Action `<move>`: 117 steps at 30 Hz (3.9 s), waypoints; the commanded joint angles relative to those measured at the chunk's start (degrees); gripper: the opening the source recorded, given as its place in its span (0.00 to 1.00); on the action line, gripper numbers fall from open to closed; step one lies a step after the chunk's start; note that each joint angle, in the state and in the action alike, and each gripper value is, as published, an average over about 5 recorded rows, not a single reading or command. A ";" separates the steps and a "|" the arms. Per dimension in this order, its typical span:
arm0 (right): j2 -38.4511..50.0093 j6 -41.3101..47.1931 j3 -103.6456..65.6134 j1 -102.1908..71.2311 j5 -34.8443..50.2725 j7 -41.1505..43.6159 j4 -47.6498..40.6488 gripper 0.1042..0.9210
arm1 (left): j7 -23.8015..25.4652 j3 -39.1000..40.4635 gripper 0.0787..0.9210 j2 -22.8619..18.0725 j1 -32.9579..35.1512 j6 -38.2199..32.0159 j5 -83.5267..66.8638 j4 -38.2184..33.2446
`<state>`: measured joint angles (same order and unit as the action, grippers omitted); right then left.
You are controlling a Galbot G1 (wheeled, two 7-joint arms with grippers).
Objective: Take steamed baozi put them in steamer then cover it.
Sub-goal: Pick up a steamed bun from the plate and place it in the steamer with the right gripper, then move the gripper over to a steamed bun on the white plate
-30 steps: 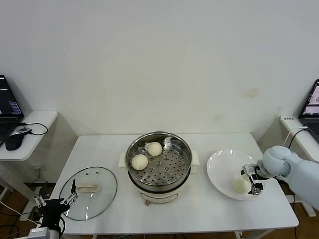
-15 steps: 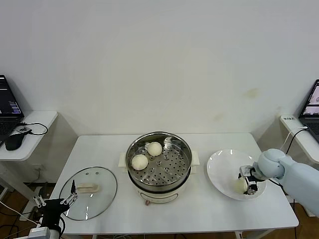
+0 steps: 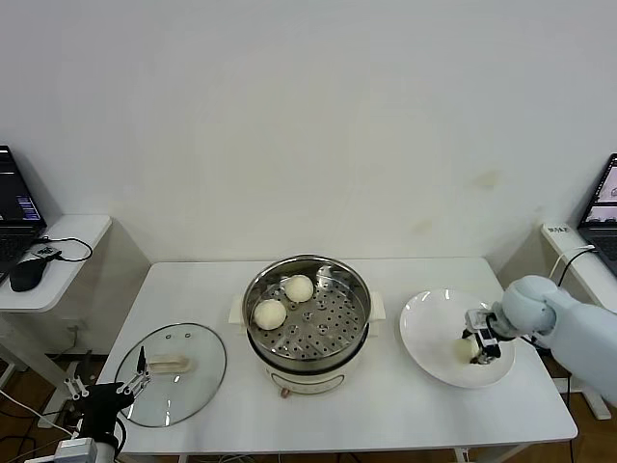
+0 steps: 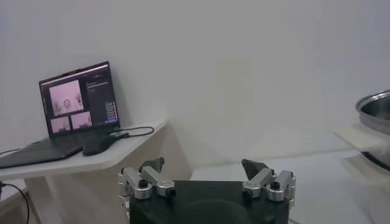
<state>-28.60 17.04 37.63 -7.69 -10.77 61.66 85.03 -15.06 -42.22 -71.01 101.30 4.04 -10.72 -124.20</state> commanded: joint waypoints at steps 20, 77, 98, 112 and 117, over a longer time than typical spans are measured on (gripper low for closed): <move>-21.37 -0.98 27.35 41.82 26.58 -5.48 9.33 0.60 | -0.07 -0.61 0.88 -0.11 0.04 0.23 -0.17 -1.46; -31.56 -23.94 36.78 41.76 12.48 -0.14 6.81 0.87 | -0.36 -1.57 0.88 -3.03 -0.70 0.21 -0.38 -2.45; 1.43 2.75 28.40 36.36 13.12 -2.86 7.12 0.88 | -0.23 -1.95 0.88 0.76 -0.50 0.40 -1.58 -2.13; 4.41 -0.58 5.53 6.83 -1.95 -0.51 -2.87 0.88 | -0.21 -1.37 0.88 1.02 0.12 0.88 -1.12 -2.40; 2.73 -1.56 -1.13 0.21 -4.59 -0.61 -6.19 0.88 | -0.20 -1.18 0.88 0.72 0.36 0.89 -0.68 -2.34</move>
<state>-27.93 15.41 50.20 8.68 -8.54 60.69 84.31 -15.29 -43.60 -70.27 101.53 4.90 -11.65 -126.57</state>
